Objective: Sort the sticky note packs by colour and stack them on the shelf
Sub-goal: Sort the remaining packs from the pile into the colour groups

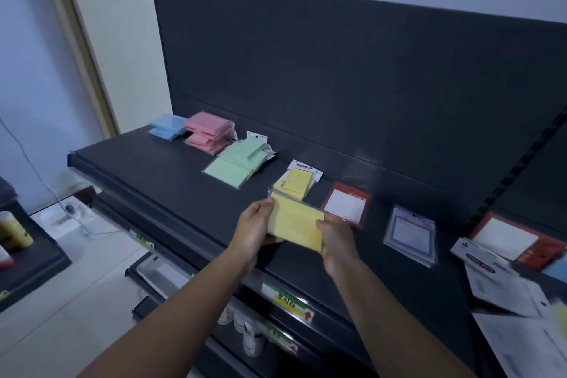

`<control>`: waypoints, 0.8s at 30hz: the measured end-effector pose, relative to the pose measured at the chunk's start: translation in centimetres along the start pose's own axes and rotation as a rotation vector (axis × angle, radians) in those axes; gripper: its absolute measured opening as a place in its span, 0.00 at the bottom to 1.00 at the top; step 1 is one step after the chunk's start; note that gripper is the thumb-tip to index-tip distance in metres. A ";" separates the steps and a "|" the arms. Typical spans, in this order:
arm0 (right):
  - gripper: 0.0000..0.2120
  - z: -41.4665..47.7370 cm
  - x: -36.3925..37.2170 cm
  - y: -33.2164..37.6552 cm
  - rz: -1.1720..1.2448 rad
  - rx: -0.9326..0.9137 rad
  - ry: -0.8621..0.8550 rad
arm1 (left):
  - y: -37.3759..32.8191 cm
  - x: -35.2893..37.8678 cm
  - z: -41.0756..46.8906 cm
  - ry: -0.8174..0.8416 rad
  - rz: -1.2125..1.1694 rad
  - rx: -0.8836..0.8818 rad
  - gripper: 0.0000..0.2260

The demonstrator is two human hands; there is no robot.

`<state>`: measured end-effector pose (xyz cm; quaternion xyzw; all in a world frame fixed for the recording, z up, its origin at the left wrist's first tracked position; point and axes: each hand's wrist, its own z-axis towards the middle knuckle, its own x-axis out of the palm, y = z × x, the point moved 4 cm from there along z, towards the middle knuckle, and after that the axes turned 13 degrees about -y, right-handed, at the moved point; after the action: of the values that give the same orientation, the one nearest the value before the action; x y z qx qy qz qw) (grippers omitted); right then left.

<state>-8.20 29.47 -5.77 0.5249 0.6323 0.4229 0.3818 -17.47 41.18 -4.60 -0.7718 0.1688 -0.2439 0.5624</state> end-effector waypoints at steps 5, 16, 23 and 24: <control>0.12 3.9 1.7 1.7 -0.025 -0.033 -0.070 | -0.1 1.8 4.5 0.049 0.129 0.060 0.13; 0.13 10.0 4.7 5.4 0.039 -0.078 0.005 | -1.6 6.2 13.7 -0.005 0.258 0.198 0.12; 0.12 12.3 6.2 5.4 0.006 -0.071 -0.006 | -0.8 7.0 17.1 -0.033 0.378 0.155 0.14; 0.11 12.3 6.2 5.3 0.000 -0.072 -0.025 | -0.8 7.0 17.3 -0.031 0.390 0.148 0.14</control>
<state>4.08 37.76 -5.35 0.5159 0.6120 0.4388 0.4083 -1.90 51.24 -6.86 -0.6847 0.2878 -0.1303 0.6568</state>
